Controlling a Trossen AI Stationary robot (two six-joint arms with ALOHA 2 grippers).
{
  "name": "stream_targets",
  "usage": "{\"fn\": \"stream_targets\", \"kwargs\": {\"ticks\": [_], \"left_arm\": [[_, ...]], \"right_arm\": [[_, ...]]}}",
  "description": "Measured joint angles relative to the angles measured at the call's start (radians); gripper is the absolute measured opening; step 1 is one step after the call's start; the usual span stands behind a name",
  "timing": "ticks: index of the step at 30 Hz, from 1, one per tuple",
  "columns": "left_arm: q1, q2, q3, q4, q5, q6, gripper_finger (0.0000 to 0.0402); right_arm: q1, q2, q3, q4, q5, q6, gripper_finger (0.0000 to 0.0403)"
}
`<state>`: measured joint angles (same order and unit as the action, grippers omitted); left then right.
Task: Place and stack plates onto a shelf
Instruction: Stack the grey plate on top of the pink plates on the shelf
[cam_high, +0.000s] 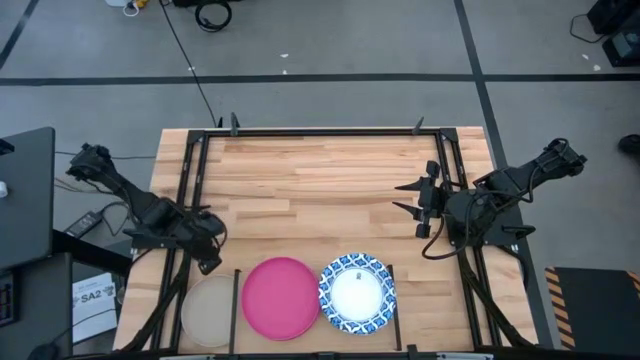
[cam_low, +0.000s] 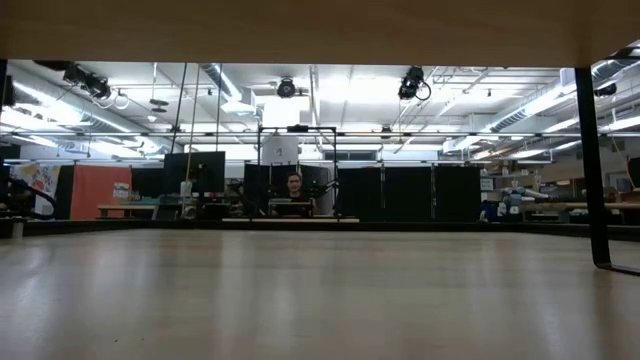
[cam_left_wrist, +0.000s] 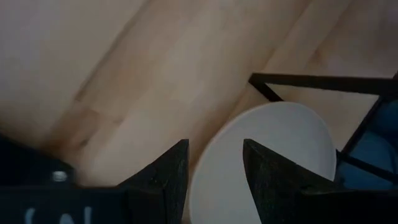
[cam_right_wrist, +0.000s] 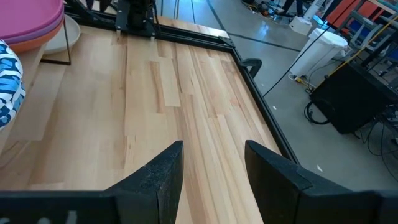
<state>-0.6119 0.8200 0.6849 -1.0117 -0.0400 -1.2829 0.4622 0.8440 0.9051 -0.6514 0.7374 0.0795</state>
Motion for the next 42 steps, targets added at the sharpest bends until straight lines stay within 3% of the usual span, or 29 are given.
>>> {"fn": "stream_targets", "kwargs": {"ticks": [12,26,42], "left_arm": [[-0.151,0.034,-0.105,0.108,0.0,-0.172,0.0157],[-0.241,0.278,-0.105,0.186,0.0,-0.163,0.0157],[-0.27,0.407,-0.103,0.251,0.0,-0.19,0.0157]], "right_arm": [[0.0,0.0,0.0,0.0,0.0,0.002,0.0176],[0.0,0.0,0.0,0.0,0.0,0.027,0.0176],[0.0,0.0,0.0,0.008,0.0,0.03,0.0176]]}}
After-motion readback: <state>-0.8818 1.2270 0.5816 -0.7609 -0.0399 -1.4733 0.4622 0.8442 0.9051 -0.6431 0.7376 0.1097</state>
